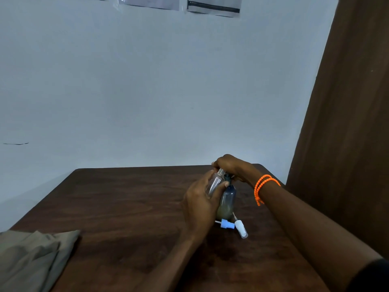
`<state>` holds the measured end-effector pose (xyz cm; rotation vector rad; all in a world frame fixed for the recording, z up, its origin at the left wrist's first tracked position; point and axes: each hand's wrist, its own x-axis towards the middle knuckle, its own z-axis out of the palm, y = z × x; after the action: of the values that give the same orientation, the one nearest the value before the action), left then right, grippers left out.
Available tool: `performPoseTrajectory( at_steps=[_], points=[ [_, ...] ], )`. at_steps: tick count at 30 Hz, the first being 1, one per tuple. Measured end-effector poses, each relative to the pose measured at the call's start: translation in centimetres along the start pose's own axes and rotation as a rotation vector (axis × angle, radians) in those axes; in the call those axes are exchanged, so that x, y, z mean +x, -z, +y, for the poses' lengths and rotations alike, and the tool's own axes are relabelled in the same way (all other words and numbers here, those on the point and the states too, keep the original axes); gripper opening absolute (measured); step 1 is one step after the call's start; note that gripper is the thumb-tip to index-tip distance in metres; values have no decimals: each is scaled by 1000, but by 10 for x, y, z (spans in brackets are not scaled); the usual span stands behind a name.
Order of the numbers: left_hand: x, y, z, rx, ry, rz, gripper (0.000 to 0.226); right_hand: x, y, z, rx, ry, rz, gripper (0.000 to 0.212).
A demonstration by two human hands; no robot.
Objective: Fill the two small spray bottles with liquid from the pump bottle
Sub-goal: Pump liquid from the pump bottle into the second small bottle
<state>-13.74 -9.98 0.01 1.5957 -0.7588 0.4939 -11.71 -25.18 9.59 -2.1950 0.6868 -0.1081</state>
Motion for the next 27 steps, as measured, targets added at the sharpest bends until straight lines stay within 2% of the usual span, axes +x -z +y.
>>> performPoseTrajectory(
  at_steps=[5,10,13,15,19,24,27],
  points=[
    [-7,-6,0,-207,101,-43,37,1,-1,1,-36,6,-11,24],
    [-13,-10,2,-295,301,-52,30,2,-3,4,-10,13,-6,24],
    [-12,-8,4,-413,398,-87,36,1,-1,2,-30,10,-7,21],
    [-12,-5,5,-398,396,-149,45,-1,0,-1,-54,-1,-12,18],
    [-18,-5,-1,-286,308,-223,81,-2,0,-3,-59,-4,-16,24],
    [-22,-5,-5,-288,336,-147,93,-2,-3,-1,-25,23,-23,30],
    [-25,-4,-4,-322,365,-77,85,-5,-3,0,-17,24,-20,28]
  ],
)
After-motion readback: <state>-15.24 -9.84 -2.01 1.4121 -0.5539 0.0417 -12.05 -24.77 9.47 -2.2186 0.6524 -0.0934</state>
